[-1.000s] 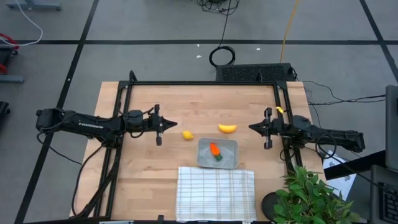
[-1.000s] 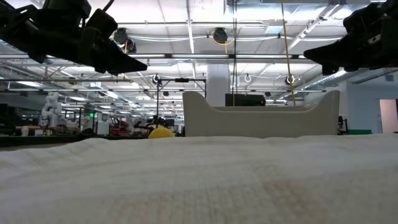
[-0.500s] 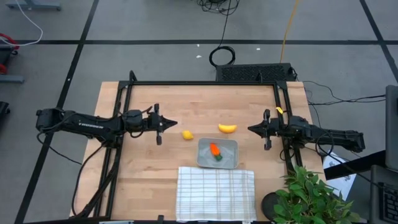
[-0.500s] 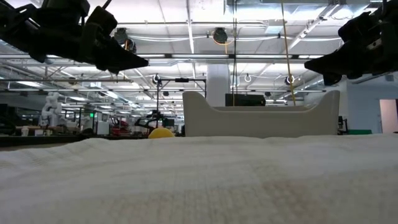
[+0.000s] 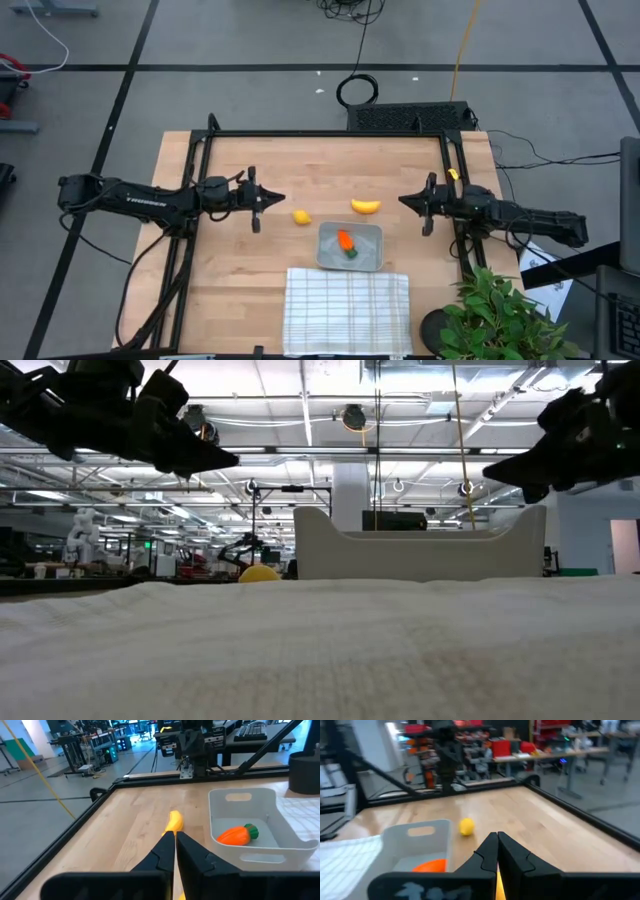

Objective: Pick and placing Produce into tupperware
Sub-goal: Put the banana into the gray bin

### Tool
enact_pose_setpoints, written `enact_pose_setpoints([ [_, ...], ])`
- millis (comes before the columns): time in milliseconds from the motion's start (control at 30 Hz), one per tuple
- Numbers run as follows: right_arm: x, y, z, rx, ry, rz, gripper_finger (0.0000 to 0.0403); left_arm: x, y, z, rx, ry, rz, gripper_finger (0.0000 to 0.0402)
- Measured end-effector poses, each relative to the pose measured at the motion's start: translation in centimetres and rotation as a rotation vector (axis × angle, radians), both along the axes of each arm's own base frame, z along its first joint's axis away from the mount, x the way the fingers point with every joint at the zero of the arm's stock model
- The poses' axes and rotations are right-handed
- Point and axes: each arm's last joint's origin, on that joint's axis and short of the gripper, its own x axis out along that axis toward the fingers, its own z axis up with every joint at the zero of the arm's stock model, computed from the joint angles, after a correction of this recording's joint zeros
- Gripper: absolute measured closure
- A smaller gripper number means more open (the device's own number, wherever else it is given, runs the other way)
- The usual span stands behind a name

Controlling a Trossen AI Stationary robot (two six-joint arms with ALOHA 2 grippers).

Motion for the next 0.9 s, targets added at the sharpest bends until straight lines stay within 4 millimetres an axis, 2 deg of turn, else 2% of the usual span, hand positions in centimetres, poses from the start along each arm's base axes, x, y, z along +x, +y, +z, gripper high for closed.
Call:
enact_pose_setpoints([
  [167, 0.4, -0.9, -0.7, 0.058, 0.092, -0.058, 0.0403, 0.0, 0.2, 0.0, 0.011, 0.002, 0.070, 0.0380],
  [467, 2.4, -2.3, 2.0, 0.132, 0.220, 0.010, 0.0403, 0.0, 0.3, 0.0, -0.004, -0.001, 0.094, 0.0380],
  [633, 4.1, -3.4, 2.8, 0.169, 0.351, 0.048, 0.0403, -0.1, 0.3, 0.0, -0.007, -0.001, 0.094, 0.0380],
  [900, 6.3, -5.4, 3.1, 0.157, 0.456, 0.084, 0.0403, -0.1, 0.3, 0.0, -0.007, 0.001, 0.094, 0.0380],
])
